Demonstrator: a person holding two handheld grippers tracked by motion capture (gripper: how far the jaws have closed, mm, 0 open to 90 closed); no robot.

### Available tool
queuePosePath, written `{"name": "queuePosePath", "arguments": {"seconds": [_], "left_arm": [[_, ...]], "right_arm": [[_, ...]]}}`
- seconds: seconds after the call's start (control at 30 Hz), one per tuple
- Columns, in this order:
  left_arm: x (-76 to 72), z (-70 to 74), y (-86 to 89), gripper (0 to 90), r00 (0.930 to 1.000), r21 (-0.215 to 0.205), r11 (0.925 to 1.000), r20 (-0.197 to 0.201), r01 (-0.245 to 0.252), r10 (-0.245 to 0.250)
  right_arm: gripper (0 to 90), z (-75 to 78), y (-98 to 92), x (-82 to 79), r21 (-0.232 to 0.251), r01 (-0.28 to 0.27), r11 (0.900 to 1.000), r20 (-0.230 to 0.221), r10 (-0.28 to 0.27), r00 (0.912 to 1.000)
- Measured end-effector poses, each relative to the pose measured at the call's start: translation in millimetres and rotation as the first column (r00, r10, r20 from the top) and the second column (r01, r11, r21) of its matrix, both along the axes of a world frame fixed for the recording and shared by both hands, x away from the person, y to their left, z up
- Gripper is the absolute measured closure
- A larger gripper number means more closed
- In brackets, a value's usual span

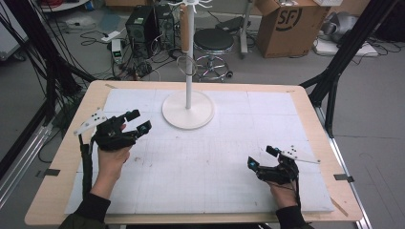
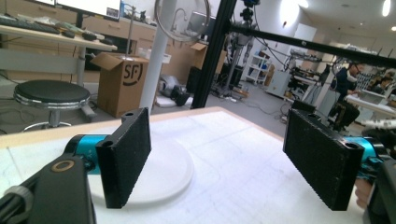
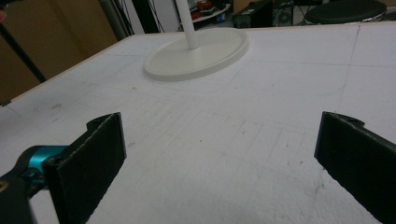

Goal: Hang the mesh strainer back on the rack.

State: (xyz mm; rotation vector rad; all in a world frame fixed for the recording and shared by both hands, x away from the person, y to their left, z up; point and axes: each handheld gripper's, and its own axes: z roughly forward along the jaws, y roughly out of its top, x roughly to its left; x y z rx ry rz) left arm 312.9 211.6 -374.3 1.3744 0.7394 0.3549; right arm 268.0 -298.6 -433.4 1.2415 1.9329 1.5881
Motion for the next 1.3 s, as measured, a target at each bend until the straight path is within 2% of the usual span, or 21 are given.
{"name": "queuePosePath", "arguments": {"seconds": [0.1,0.17,0.33,0.47,0.57,0.63,0.7,0.87,0.97,1.3], "left_arm": [[-9.6,-10.3,1.7,24.1,0.9999,0.003,0.9999,0.005,-0.016,0.016],[-14.5,-17.0,2.0,24.3,0.9997,0.02,0.9995,0.0,-0.024,0.024],[-25.4,-31.1,2.2,24.5,0.9995,0.037,0.9989,-0.011,-0.028,0.028],[-30.5,-37.6,3.0,24.4,0.9989,0.043,0.9987,-0.037,-0.025,0.027],[-36.2,-41.3,4.9,24.4,0.9984,0.018,0.9996,-0.053,-0.02,0.021],[-40.1,-44.5,5.2,24.3,0.9973,0.038,0.999,-0.068,-0.024,0.027],[-43.2,-49.5,5.8,24.1,0.9965,0.037,0.9991,-0.08,-0.019,0.022],[-45.3,-57.7,5.0,24.4,0.9916,0.06,0.9978,-0.124,-0.029,0.036],[-46.2,-62.0,4.5,24.2,0.9882,0.059,0.9981,-0.151,-0.015,0.023],[-48.6,-66.9,4.3,23.8,0.9837,0.106,0.9942,-0.176,-0.018,0.036]], "right_arm": [[0.9,-0.2,-0.3,0.3,0.006,-0.003,1.0,-0.001,0.003,1.0],[0.9,-0.1,-0.2,0.2,0.005,-0.003,1.0,0.0,0.003,1.0],[0.9,0.1,0.9,0.5,0.004,-0.004,1.0,0.0,0.004,1.0],[0.9,0.3,1.7,0.6,0.0,-0.003,1.0,0.002,0.003,1.0],[1.0,0.8,1.6,0.5,-0.004,-0.005,1.0,0.008,0.005,1.0],[0.9,1.3,1.9,-0.1,0.001,-0.007,1.0,0.004,0.007,1.0],[0.9,1.3,2.6,0.0,0.0,-0.007,1.0,0.006,0.007,1.0],[0.9,0.6,4.4,0.6,-0.005,-0.015,1.0,-0.002,0.015,0.9999],[0.9,0.5,4.1,1.0,-0.01,-0.013,1.0,0.005,0.013,0.9999],[0.9,0.6,4.1,0.5,-0.005,-0.009,1.0,0.001,0.009,1.0]]}}
